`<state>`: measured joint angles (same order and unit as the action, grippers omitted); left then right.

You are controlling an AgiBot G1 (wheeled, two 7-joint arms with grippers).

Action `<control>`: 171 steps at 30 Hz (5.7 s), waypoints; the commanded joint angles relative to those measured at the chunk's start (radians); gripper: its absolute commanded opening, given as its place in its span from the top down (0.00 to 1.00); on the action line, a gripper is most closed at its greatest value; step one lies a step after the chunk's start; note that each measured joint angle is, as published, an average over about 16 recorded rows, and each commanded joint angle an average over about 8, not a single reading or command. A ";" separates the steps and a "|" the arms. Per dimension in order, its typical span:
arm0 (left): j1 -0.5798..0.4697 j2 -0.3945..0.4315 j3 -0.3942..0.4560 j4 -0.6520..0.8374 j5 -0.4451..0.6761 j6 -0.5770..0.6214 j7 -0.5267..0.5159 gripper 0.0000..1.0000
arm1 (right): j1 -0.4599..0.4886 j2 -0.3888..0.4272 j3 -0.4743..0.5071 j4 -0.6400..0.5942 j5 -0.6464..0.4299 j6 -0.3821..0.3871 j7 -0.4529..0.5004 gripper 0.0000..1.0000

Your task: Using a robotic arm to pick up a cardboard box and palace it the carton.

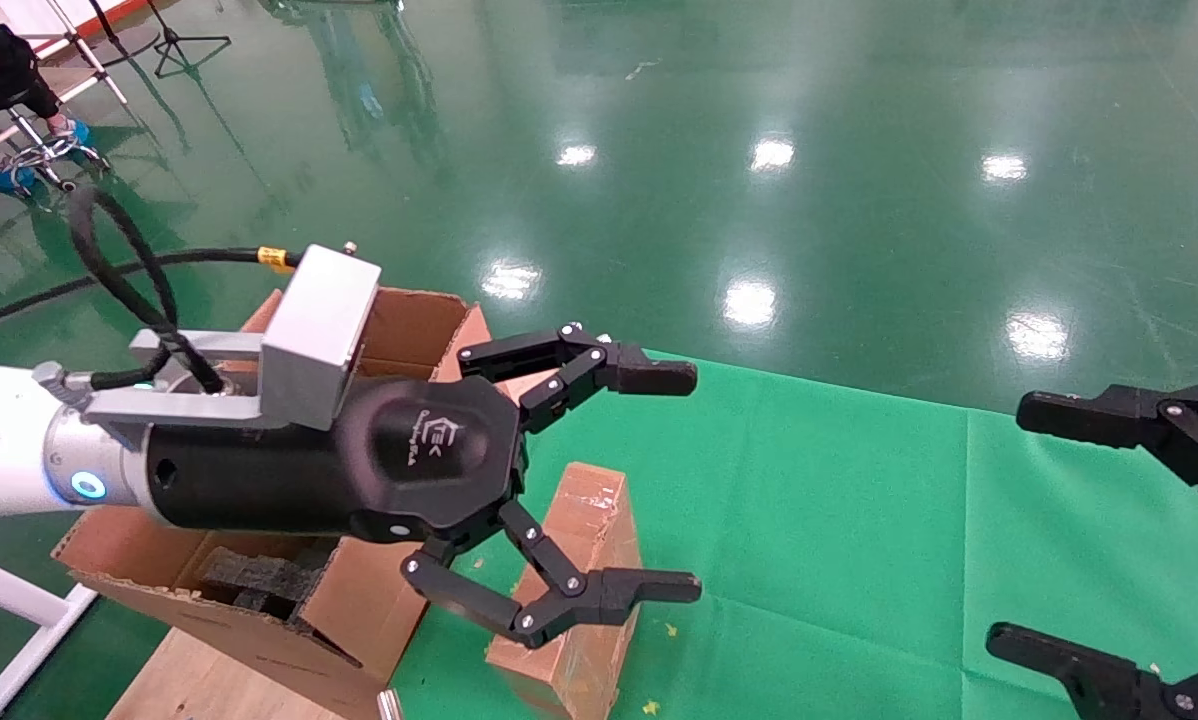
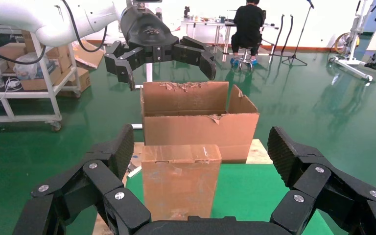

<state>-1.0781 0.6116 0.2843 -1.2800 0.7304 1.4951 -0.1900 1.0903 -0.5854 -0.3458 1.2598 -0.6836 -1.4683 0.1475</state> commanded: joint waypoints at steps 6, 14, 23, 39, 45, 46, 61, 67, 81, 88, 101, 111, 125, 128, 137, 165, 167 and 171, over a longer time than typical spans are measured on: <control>0.000 0.000 0.000 0.000 0.000 0.000 0.000 0.00 | 0.000 0.000 0.000 0.000 0.000 0.000 0.000 0.00; 0.000 0.000 0.000 0.000 0.000 0.000 0.000 0.00 | 0.000 0.000 0.000 0.000 0.000 0.000 0.000 0.41; 0.000 -0.001 -0.001 -0.001 0.001 0.000 0.001 0.00 | 0.000 0.000 0.000 0.000 0.000 0.000 0.000 1.00; -0.268 0.006 0.187 -0.062 0.359 -0.045 -0.429 0.00 | 0.000 0.000 0.000 0.000 0.000 0.000 0.000 1.00; -0.395 0.048 0.275 -0.067 0.491 0.006 -0.642 0.00 | 0.000 0.000 0.000 0.000 0.000 0.000 0.000 1.00; -0.413 0.055 0.287 -0.068 0.505 0.015 -0.665 0.00 | 0.000 0.000 0.000 0.000 0.000 0.000 0.000 1.00; -0.508 0.089 0.361 -0.032 0.600 0.060 -0.803 0.00 | 0.000 0.000 0.000 -0.001 0.000 0.000 0.000 1.00; -0.609 0.121 0.461 -0.022 0.705 0.082 -1.047 0.00 | 0.000 0.000 0.000 -0.001 0.000 0.000 0.000 1.00; -0.790 0.193 0.796 -0.025 0.761 0.090 -1.368 0.00 | 0.000 0.000 0.000 -0.001 0.000 0.000 0.000 1.00; -0.837 0.207 0.909 -0.030 0.752 0.082 -1.441 0.00 | 0.000 0.000 0.000 -0.001 0.000 0.000 -0.001 1.00; -0.868 0.237 1.018 -0.041 0.728 0.066 -1.502 0.00 | 0.000 0.000 -0.001 -0.001 0.000 0.000 -0.001 1.00; -0.878 0.259 1.067 -0.040 0.707 0.063 -1.519 0.35 | 0.000 0.000 0.000 -0.001 0.000 0.001 -0.001 0.00; -0.877 0.258 1.063 -0.039 0.708 0.063 -1.519 1.00 | 0.000 0.000 0.000 -0.001 0.001 0.001 -0.001 0.00; -0.877 0.257 1.062 -0.040 0.710 0.063 -1.519 1.00 | 0.000 0.000 -0.001 -0.001 0.001 0.001 -0.001 0.00; -0.876 0.256 1.059 -0.040 0.712 0.064 -1.519 1.00 | 0.000 0.000 -0.001 -0.001 0.001 0.001 -0.001 0.00; -0.994 0.178 1.007 -0.015 0.699 0.050 -1.444 1.00 | 0.000 0.000 -0.001 -0.001 0.001 0.001 -0.001 0.00; -1.040 0.148 0.989 0.005 0.702 0.054 -1.417 1.00 | 0.000 0.000 -0.001 -0.001 0.001 0.001 -0.001 0.00; -1.138 0.093 0.963 0.062 0.722 0.070 -1.360 1.00 | 0.000 0.000 -0.001 -0.001 0.001 0.001 -0.001 0.00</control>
<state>-2.2142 0.7079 1.2640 -1.2212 1.4671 1.5643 -1.5525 1.0902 -0.5850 -0.3465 1.2586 -0.6829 -1.4675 0.1467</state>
